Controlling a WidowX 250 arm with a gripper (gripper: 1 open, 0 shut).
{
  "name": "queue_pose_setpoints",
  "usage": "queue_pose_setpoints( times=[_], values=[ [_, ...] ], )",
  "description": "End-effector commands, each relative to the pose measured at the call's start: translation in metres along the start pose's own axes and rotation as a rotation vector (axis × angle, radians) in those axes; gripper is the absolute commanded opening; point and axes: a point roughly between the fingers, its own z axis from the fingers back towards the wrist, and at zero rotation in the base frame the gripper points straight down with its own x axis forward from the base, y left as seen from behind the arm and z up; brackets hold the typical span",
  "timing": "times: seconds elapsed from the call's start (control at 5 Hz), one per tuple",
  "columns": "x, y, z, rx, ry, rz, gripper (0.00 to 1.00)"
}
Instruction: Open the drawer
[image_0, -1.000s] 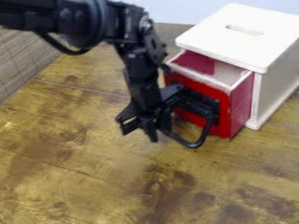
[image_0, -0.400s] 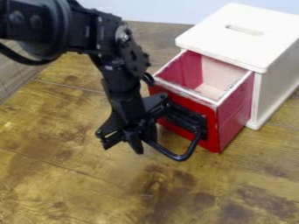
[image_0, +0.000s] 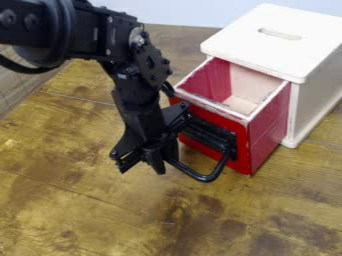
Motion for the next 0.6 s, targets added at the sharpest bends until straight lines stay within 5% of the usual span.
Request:
queue_pose_setpoints(
  times=[0.0, 0.4],
  values=[
    [0.0017, 0.0267, -0.0062, 0.064, -0.008, 0.02, 0.0],
    [-0.0059, 0.0355, -0.0125, 0.083, -0.009, -0.006, 0.0]
  ],
)
